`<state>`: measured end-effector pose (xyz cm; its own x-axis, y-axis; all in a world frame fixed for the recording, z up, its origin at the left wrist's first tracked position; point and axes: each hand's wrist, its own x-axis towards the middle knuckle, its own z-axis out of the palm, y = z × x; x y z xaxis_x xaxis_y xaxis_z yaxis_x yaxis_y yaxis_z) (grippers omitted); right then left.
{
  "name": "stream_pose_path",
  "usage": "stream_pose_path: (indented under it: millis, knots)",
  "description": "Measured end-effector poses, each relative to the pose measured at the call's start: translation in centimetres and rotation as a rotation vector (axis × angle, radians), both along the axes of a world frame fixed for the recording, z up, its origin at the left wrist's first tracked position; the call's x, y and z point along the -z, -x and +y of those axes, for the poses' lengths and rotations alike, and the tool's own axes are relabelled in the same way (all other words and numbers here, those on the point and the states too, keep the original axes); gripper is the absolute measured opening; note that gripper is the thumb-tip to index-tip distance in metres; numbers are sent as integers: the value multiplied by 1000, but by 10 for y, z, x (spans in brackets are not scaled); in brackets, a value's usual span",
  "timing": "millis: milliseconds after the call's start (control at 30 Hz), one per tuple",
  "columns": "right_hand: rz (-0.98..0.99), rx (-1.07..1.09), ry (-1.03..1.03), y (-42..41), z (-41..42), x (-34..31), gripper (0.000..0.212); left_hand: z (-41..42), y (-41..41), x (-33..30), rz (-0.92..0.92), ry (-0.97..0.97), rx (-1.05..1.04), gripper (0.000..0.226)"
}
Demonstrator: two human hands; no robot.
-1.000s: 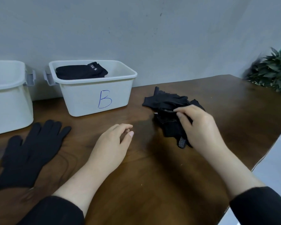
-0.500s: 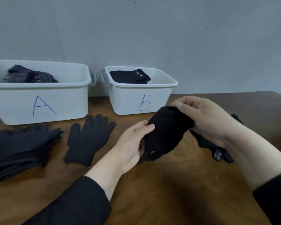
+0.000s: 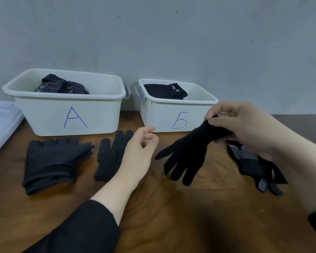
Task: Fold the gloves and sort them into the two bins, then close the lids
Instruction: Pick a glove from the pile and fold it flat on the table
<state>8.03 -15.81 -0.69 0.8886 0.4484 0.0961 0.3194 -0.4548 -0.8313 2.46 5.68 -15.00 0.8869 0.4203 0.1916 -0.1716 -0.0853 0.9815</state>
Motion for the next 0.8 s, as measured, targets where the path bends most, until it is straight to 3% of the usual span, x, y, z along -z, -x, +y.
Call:
stream_pose_path:
  millis: [133,400,467,533,600,700,800]
  knots:
    - [70,34,-74,-14,16,-3,12,5,1,0,-79,36,-199,17]
    - [29,143,-488,-7,20,17,16,8,2,-1,-73,5,-365,15]
    - [64,148,-351,16,8,46,17,7,3,-1,-67,-54,-360,15]
    - [49,93,36,41,-7,82,17,6,4,1,-49,-140,-322,14]
    - [-92,115,293,50,-20,110,15,3,3,5,-4,-297,-241,14]
    - [-322,224,280,39,-29,130,12,-8,3,12,51,-656,-23,16]
    - [-392,65,276,22,-19,147,14,-22,8,18,123,-985,180,27]
